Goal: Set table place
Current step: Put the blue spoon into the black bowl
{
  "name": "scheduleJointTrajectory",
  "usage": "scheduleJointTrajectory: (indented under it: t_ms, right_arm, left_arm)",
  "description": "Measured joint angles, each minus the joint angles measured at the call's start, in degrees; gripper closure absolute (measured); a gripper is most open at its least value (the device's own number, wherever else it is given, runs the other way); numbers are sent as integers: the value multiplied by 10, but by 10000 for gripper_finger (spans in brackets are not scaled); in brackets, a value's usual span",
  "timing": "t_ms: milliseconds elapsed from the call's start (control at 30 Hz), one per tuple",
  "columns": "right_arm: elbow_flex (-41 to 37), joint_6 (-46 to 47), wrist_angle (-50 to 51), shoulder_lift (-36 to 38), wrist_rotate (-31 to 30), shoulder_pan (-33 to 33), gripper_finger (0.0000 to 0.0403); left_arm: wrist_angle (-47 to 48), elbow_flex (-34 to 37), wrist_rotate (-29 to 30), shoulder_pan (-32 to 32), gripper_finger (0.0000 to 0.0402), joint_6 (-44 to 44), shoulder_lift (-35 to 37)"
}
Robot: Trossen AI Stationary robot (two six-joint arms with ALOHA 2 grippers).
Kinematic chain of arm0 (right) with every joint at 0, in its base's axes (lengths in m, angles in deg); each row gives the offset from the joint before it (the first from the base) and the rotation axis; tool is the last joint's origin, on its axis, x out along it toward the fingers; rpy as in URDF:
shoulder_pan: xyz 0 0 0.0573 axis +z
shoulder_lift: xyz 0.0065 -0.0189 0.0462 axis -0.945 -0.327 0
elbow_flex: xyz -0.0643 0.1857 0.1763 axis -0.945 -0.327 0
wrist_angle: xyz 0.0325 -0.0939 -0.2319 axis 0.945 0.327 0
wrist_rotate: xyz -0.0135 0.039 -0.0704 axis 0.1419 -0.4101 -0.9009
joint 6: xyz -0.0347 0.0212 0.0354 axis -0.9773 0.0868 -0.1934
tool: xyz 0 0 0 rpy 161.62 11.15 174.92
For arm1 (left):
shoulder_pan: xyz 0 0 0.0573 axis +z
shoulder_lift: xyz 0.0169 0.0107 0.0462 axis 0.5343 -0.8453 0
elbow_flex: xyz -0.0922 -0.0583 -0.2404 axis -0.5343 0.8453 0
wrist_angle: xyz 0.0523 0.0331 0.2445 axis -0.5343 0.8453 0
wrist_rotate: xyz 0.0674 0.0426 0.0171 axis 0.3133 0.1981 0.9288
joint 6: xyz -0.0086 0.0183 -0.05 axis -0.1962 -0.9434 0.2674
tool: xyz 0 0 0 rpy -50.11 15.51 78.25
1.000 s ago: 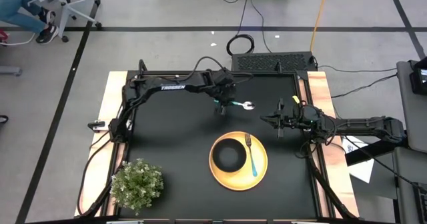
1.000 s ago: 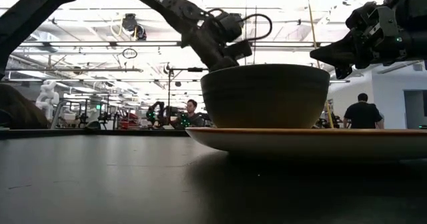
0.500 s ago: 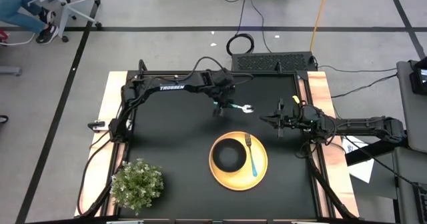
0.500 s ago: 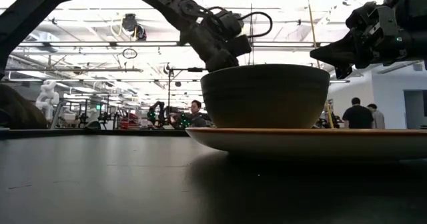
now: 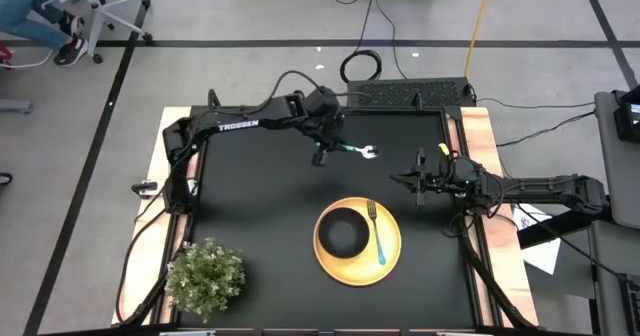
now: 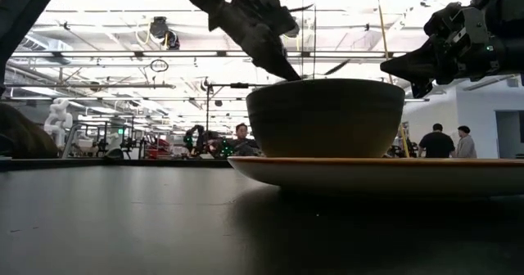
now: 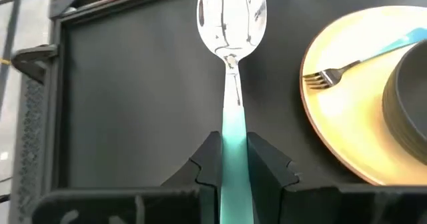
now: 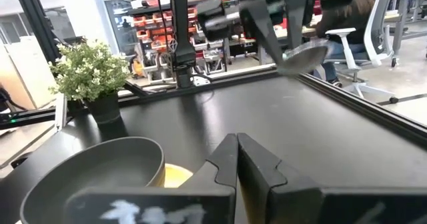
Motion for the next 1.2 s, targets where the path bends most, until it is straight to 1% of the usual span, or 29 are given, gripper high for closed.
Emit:
scheduleJointTrajectory:
  t_ms: [167, 333, 433, 533, 667, 800, 900, 1067, 1200]
  right_arm:
    - [0, 5, 0, 0, 0, 0, 403]
    - [0, 7, 0, 0, 1, 0, 403]
    - [0, 10, 0, -1, 0, 0, 403]
    - [0, 10, 0, -1, 0, 0, 403]
    - [0, 10, 0, -1, 0, 0, 403]
    - [0, 10, -9, -2, 0, 0, 403]
    - [0, 10, -18, -2, 0, 0, 403]
    - [0, 10, -21, -2, 0, 0, 403]
    - [0, 10, -13, -2, 0, 0, 403]
  left_arm:
    - [-7, 18, 1, 16, 353, 1, 23]
    - [-16, 54, 7, 29, 353, -3, 66]
    - [-14, 84, 4, 36, 353, 7, 95]
    - [-18, 119, -14, 43, 353, 15, 132]
    - [-46, 170, -16, 44, 353, 30, 170]
    - [-77, 205, -15, 44, 353, 36, 196]
    - [-87, 217, -13, 44, 353, 46, 203]
    - [-72, 221, -14, 36, 353, 64, 209]
    - [-61, 221, -13, 21, 353, 64, 231]
